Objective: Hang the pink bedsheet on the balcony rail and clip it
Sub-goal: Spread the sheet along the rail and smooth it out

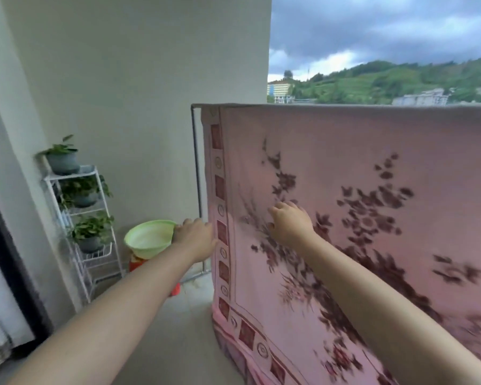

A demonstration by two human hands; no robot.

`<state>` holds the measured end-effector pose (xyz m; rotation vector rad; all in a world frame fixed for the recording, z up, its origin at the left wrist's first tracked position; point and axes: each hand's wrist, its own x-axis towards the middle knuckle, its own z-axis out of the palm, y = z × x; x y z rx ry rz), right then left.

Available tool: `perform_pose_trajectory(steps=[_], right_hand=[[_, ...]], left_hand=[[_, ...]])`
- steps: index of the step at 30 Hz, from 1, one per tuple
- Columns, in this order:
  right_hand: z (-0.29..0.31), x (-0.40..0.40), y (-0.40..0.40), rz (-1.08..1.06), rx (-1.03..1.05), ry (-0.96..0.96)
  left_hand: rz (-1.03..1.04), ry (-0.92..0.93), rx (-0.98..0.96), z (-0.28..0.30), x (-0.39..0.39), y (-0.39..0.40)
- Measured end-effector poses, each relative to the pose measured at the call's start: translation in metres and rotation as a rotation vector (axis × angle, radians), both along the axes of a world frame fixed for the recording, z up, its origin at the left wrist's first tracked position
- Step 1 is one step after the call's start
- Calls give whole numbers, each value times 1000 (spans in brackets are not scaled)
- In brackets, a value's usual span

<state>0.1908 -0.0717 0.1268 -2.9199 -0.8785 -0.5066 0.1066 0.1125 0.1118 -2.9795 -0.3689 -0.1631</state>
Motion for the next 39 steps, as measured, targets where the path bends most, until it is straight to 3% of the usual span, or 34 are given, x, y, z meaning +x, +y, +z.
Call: perform_pose_trajectory(steps=[10,17,22,28,33,39], right_hand=[[89,212,239,110,34,-196],[121,347,375,-15,47,-305],[143,445,430,-151,-22,-369],[158,543,471,-298,-77,-437],[166,601,490,-410,-56,-495],[177,620,492,-437,16,-534]], left_hand=[[84,-114,-61,56,194,232],[-26,-163,-59,81,366,383],[-153,-204,-125,111,503,440],[-318,-315,-211,137,652,449],[-390,-499,-517,148,756,458],[-720,-630,-997,154,809,479]])
